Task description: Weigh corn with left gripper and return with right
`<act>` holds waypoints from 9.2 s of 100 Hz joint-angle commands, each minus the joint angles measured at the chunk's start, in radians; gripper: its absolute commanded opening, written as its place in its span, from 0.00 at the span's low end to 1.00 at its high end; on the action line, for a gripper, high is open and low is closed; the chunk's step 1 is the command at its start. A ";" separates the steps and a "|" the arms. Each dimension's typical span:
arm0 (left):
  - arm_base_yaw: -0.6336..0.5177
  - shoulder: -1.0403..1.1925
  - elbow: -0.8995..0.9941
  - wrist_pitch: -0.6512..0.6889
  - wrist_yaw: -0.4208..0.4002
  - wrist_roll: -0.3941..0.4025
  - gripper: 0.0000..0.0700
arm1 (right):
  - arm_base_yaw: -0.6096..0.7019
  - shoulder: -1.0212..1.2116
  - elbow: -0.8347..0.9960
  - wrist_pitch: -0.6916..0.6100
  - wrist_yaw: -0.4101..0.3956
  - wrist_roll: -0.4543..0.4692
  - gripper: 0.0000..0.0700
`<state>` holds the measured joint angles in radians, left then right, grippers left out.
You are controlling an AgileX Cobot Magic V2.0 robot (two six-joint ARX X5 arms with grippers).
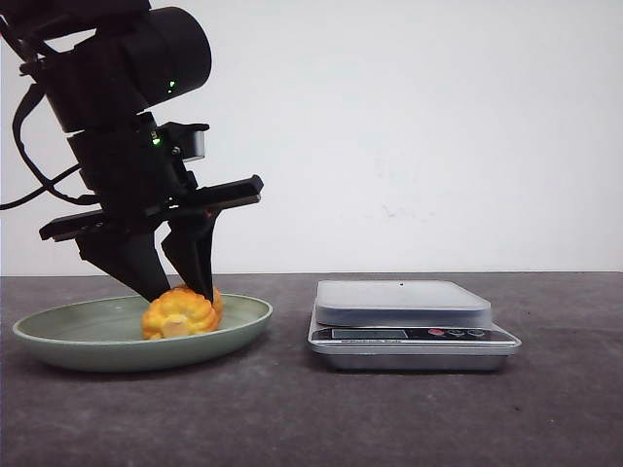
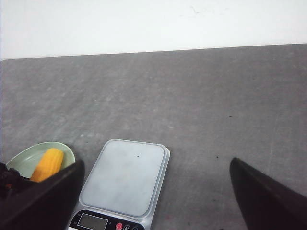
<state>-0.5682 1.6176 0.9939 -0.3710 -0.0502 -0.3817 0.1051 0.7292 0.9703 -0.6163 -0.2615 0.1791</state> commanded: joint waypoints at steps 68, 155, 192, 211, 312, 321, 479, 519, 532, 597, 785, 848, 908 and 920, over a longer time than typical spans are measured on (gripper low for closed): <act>-0.200 0.189 0.541 -0.115 0.047 0.025 0.01 | 0.006 0.006 0.014 0.010 0.000 -0.011 0.88; -0.241 0.375 0.702 -0.195 0.072 0.043 0.69 | 0.010 0.007 0.014 0.005 0.000 -0.014 0.88; -0.148 -0.082 0.769 -0.259 -0.132 0.200 0.68 | 0.025 0.008 0.014 0.002 0.000 -0.013 0.88; -0.032 -0.393 0.769 -0.418 -0.292 0.265 0.68 | 0.056 0.009 0.014 0.002 -0.001 -0.011 0.88; 0.037 -1.399 0.263 -1.064 -0.393 -0.133 0.67 | 0.403 0.560 0.016 0.293 0.145 0.074 0.88; 0.039 -1.427 0.182 -1.033 -0.311 -0.137 0.67 | 0.417 0.655 0.028 0.320 0.189 0.087 0.88; 0.039 -1.430 0.043 -0.889 -0.240 -0.103 0.67 | 0.686 0.890 0.468 0.297 0.229 0.154 0.00; 0.039 -1.430 0.043 -0.867 -0.240 -0.101 0.67 | 0.784 1.235 0.555 0.332 0.262 0.245 0.00; 0.039 -1.430 0.043 -0.868 -0.240 -0.101 0.67 | 0.787 1.300 0.555 0.330 0.254 0.264 0.02; 0.039 -1.430 0.043 -0.871 -0.240 -0.067 0.67 | 0.637 0.953 0.556 0.157 0.283 0.094 0.72; 0.039 -1.426 -0.126 -0.489 -0.233 -0.048 0.02 | 0.304 -0.556 -0.132 -0.178 0.393 0.098 0.02; 0.511 -1.598 -0.643 0.061 0.046 0.239 0.02 | 0.304 -0.556 -0.132 -0.178 0.393 0.097 0.02; 0.562 -1.614 -0.980 0.183 0.077 0.243 0.02 | 0.304 -0.556 -0.132 -0.177 0.393 0.097 0.02; 0.562 -1.613 -0.980 0.183 0.076 0.243 0.02 | 0.304 -0.556 -0.132 -0.177 0.393 0.097 0.02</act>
<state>-0.0071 0.0048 0.0315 -0.1825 0.0254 -0.1482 0.4046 0.1699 0.8257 -0.8036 0.1310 0.2852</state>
